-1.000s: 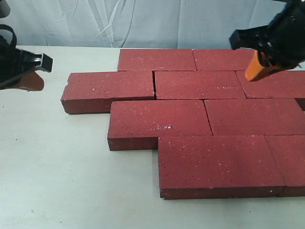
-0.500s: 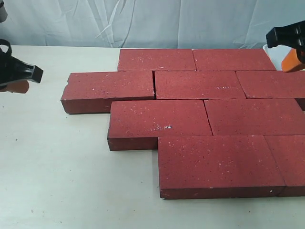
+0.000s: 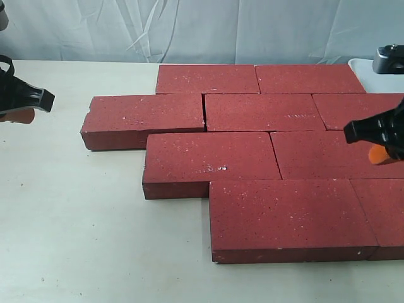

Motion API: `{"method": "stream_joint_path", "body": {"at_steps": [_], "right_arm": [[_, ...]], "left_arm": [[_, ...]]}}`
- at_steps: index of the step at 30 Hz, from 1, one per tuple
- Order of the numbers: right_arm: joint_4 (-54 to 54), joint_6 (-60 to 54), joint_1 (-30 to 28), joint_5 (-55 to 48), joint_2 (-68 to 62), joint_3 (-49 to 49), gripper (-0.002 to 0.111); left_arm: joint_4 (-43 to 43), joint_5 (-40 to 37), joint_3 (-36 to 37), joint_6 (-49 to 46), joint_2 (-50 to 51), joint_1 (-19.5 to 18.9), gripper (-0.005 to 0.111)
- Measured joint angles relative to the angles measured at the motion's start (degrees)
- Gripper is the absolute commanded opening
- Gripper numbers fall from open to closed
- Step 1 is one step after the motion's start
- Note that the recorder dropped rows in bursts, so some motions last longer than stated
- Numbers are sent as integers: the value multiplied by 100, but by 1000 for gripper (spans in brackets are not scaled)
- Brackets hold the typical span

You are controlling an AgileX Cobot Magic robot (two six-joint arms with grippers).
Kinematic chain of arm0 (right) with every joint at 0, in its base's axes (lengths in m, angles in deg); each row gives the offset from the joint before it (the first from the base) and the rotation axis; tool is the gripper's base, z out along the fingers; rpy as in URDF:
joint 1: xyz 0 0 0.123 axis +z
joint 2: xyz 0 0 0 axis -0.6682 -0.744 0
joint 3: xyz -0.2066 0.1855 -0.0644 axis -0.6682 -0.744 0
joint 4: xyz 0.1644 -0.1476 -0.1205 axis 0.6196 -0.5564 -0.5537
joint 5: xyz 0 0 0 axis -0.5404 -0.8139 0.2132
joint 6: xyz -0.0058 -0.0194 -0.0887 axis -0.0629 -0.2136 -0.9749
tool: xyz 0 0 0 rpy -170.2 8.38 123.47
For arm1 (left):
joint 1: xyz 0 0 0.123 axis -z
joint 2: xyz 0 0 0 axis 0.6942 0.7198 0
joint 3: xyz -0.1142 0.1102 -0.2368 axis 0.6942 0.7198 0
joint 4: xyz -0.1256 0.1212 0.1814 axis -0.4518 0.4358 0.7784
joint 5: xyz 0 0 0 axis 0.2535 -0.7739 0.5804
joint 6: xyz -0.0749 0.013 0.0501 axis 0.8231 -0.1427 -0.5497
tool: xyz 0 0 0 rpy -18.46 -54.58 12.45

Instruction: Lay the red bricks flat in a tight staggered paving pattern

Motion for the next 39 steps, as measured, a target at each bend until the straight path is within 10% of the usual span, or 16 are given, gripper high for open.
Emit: {"method": "stream_joint_path", "body": {"at_steps": [19,39], "right_arm": [[-41,314,0,4,3977,-1235,-1],[-444,301,0,3424,5026,-2620,-1]], "left_arm": [[13,0,0,0,0,0,0],[13,0,0,0,0,0,0]]}}
